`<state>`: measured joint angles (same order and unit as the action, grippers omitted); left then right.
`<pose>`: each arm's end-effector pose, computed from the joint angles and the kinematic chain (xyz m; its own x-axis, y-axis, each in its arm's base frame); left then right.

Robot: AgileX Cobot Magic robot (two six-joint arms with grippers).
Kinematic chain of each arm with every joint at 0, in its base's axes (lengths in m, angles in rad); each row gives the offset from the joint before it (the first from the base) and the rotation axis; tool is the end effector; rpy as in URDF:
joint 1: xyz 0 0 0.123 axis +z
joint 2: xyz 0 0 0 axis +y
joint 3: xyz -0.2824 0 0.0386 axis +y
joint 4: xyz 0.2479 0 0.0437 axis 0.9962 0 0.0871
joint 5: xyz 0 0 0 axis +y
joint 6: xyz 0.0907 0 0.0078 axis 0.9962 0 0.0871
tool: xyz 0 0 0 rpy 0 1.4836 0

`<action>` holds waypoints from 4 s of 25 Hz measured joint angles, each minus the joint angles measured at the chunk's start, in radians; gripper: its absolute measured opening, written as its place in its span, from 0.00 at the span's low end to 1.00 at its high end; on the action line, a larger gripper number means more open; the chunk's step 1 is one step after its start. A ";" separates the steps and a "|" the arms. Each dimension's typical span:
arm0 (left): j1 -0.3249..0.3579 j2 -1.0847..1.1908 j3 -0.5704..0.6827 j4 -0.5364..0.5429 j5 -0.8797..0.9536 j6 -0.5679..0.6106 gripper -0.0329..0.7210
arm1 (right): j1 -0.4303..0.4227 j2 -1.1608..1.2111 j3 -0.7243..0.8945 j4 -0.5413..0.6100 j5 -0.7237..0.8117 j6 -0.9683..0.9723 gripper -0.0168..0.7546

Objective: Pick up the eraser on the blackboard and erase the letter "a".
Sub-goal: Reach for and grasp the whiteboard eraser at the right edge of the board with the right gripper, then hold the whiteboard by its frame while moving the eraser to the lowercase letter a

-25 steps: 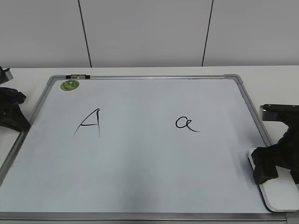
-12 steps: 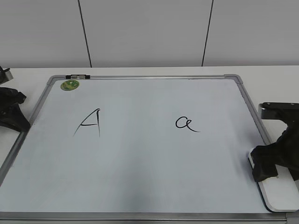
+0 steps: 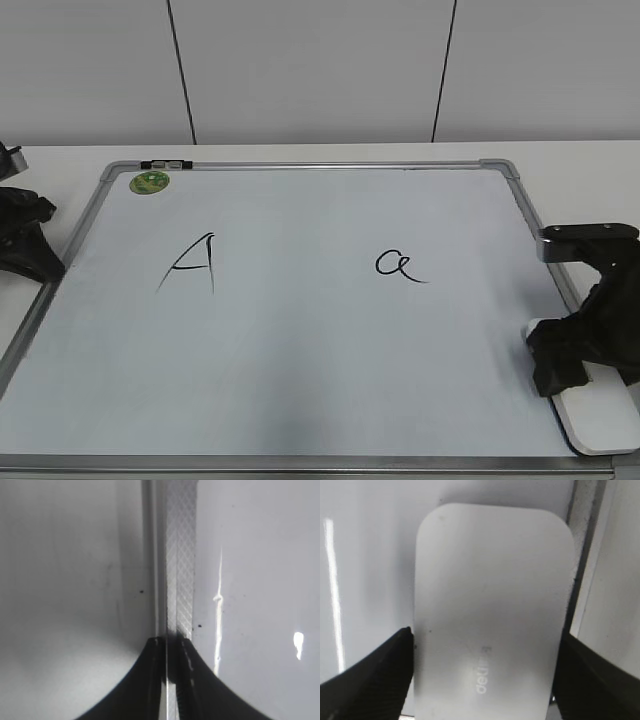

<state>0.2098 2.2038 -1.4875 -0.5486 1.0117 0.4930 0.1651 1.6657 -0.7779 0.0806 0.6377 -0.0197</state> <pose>0.4133 0.0468 0.1164 -0.9954 -0.0482 -0.0825 -0.0076 0.9007 -0.4343 0.2632 0.0483 0.1456 -0.9842 -0.1183 -0.1314 -0.1262 0.9906 0.0535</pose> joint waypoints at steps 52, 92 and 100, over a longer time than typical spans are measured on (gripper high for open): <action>0.000 0.000 0.000 -0.002 0.002 0.000 0.09 | 0.031 -0.041 -0.389 -0.066 0.310 0.062 0.71; 0.000 0.000 0.000 -0.007 0.002 0.000 0.10 | 0.199 0.677 -1.165 -0.052 0.591 -0.051 0.71; 0.000 0.000 0.000 -0.009 0.002 0.000 0.10 | 0.328 0.680 -1.167 -0.073 0.586 -0.060 0.71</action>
<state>0.2098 2.2038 -1.4875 -0.5577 1.0138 0.4930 0.4930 2.3454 -1.9448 0.0074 1.2233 -0.0800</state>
